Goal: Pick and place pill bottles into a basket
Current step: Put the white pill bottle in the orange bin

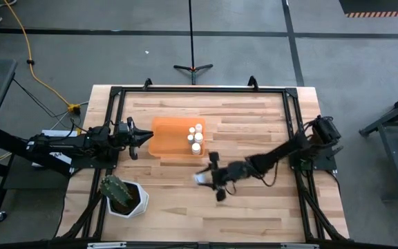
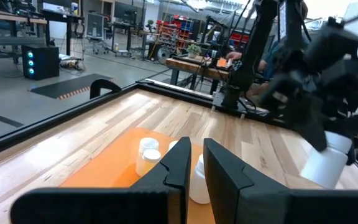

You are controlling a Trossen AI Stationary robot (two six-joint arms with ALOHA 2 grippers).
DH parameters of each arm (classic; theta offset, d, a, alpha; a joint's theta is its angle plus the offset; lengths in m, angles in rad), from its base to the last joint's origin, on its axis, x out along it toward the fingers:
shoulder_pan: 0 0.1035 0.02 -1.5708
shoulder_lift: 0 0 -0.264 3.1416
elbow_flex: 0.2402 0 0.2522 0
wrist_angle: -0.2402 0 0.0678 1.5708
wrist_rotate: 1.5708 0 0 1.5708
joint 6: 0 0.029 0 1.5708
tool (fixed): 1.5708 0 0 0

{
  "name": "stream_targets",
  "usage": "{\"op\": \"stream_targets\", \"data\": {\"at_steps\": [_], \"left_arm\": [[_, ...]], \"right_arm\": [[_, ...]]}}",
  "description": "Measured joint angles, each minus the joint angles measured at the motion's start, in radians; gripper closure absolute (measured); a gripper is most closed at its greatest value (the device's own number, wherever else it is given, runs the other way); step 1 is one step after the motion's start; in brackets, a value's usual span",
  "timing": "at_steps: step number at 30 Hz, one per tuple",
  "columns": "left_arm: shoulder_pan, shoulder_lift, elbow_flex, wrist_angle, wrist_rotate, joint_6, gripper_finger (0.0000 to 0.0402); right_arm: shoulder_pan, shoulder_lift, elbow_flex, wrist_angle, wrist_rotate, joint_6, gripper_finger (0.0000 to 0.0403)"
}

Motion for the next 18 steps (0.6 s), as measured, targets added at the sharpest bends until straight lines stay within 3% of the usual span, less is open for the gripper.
{"op": "stream_targets", "data": {"at_steps": [9, 18], "left_arm": [[0.000, 0.000, 0.000, 0.000, -0.001, 0.000, 0.0323], [0.000, 0.000, 0.000, 0.000, -0.001, 0.000, 0.0323]], "right_arm": [[-0.211, 0.000, 0.287, -0.331, -0.111, -0.132, 0.0232], [-0.391, 0.012, 0.351, -0.342, -0.288, -0.059, 0.0233]]}}
